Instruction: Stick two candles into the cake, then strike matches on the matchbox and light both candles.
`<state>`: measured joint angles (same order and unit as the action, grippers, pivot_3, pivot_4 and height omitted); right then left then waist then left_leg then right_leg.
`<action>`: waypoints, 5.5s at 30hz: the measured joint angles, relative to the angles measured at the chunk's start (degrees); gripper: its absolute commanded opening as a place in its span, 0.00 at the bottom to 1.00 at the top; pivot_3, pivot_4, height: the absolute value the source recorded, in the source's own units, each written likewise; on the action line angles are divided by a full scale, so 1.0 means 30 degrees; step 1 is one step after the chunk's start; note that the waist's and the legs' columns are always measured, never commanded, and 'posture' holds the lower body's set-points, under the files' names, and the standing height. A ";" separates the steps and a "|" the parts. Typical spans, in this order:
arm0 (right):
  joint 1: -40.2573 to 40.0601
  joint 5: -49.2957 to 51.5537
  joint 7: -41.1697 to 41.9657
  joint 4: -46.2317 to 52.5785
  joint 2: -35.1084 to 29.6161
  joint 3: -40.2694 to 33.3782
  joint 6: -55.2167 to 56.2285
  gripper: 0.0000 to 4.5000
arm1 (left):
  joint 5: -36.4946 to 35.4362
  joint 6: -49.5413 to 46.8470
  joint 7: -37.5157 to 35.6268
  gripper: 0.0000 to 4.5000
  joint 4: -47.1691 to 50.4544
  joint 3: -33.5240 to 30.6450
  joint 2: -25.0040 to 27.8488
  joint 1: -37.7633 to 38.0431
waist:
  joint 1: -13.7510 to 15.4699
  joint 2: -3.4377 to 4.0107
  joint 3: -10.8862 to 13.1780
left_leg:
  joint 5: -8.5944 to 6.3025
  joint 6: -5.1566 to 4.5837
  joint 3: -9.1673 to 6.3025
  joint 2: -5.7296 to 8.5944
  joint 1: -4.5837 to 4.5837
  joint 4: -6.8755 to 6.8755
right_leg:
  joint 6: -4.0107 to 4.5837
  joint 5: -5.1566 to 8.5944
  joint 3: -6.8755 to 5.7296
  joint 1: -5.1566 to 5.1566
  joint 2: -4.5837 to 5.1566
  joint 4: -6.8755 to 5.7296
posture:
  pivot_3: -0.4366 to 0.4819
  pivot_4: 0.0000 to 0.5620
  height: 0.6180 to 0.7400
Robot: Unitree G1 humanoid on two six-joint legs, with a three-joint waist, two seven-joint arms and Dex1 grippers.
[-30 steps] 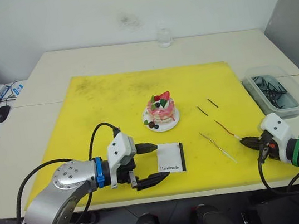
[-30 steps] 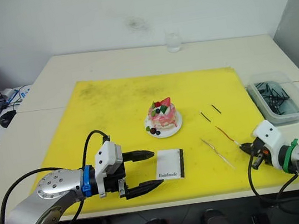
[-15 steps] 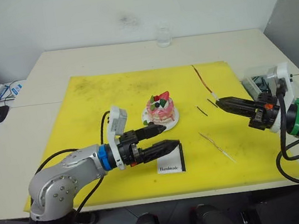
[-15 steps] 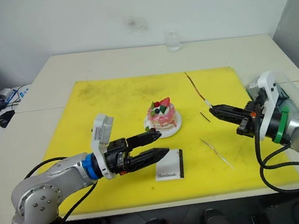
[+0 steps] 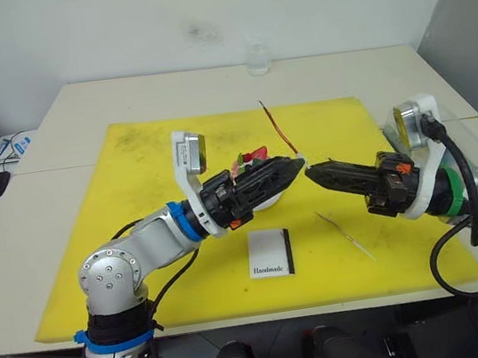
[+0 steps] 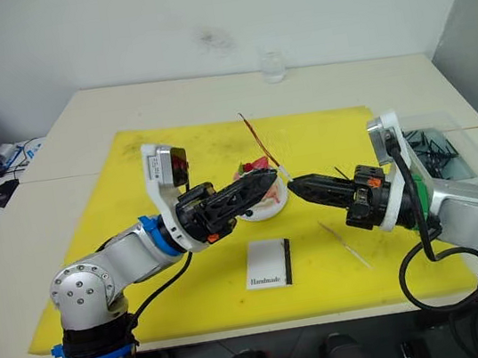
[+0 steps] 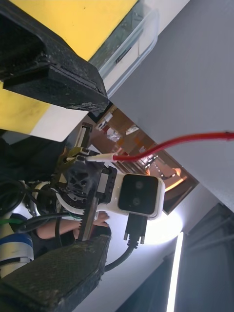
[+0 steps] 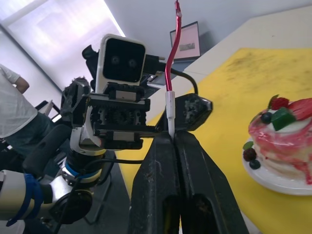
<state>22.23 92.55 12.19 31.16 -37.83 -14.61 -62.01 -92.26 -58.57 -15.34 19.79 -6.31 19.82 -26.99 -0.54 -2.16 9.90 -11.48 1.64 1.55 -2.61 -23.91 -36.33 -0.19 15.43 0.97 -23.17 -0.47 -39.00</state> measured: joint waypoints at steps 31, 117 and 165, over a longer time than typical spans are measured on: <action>-0.0293 0.0945 -0.0348 0.0254 -0.1420 0.1847 0.2432 0.00 | -0.0439 0.0935 0.0301 0.00 -0.0827 0.1210 -0.0379 0.0014 | 0.0028 -0.0004 0.0003 | -0.0001 0.0001 0.0005 -0.0006 -0.0005 0.0003 | 0.0002 0.0002 0.0008 -0.0004 0.0000 0.0019 | 0.48 0.27 1.00; 0.0965 -1.7906 0.7165 0.2903 -0.2346 0.6741 0.3886 0.99 | 2.4706 1.6550 -1.1812 0.00 -1.2684 0.2579 0.0821 -0.2900 | 0.0091 -0.0016 0.0026 | -0.0004 0.0005 0.0038 -0.0031 -0.0095 0.0076 | 0.0036 0.0035 -0.0040 -0.0098 0.0025 0.0042 | 0.48 0.27 1.00; -0.2015 -1.8233 0.6324 0.3768 -0.1992 0.2567 0.4227 1.00 | 2.2725 1.1932 -1.3273 0.99 -0.4798 0.0384 0.6443 0.1477 | 0.0011 -0.0016 0.0027 | -0.0005 0.0006 0.0028 -0.0056 -0.0023 0.0090 | 0.0037 0.0037 -0.0023 -0.0050 0.0047 0.0037 | 0.48 0.27 1.00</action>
<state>16.18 37.85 31.16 42.46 -43.81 -6.91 -49.33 -24.09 -22.77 -55.16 5.40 -5.16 39.15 -22.56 -0.51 -2.20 9.98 -11.50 1.66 1.64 -2.78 -23.98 -36.06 -0.08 15.54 0.90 -23.32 -0.33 -38.89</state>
